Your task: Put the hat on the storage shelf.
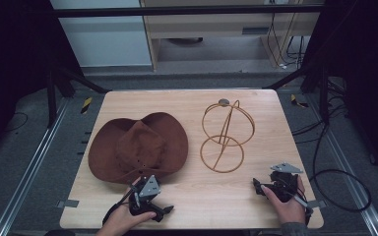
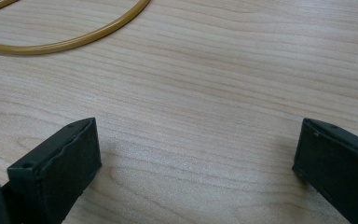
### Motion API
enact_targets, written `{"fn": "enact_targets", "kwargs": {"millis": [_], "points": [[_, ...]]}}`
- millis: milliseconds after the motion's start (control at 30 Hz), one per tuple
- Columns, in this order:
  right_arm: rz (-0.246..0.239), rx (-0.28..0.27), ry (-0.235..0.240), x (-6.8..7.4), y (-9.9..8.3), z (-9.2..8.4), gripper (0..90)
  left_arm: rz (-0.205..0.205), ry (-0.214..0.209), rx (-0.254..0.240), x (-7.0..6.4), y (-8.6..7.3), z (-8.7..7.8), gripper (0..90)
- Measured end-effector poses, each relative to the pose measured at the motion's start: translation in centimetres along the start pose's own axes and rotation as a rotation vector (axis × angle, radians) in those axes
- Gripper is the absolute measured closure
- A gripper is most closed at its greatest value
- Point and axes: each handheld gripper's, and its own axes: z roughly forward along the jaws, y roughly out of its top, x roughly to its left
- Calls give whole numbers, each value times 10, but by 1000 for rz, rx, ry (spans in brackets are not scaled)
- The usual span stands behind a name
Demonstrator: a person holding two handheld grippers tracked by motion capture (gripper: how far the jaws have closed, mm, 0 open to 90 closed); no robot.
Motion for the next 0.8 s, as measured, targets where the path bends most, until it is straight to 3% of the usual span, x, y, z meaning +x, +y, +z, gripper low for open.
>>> {"fn": "enact_targets", "kwargs": {"millis": [267, 333, 600, 800], "points": [[-1, 0, 0, 0, 0, 0, 6, -11, 1, -3, 0, -1, -1, 33], [0, 0, 0, 0, 0, 0, 6, -31, -31, -20, 0, -1, -2, 42], [-1, 0, 0, 0, 0, 0, 6, 19, -72, -68, -20, 9, -11, 46], [0, 0, -1, 0, 0, 0, 6, -6, -54, -92, -11, 14, -21, 55]]}}
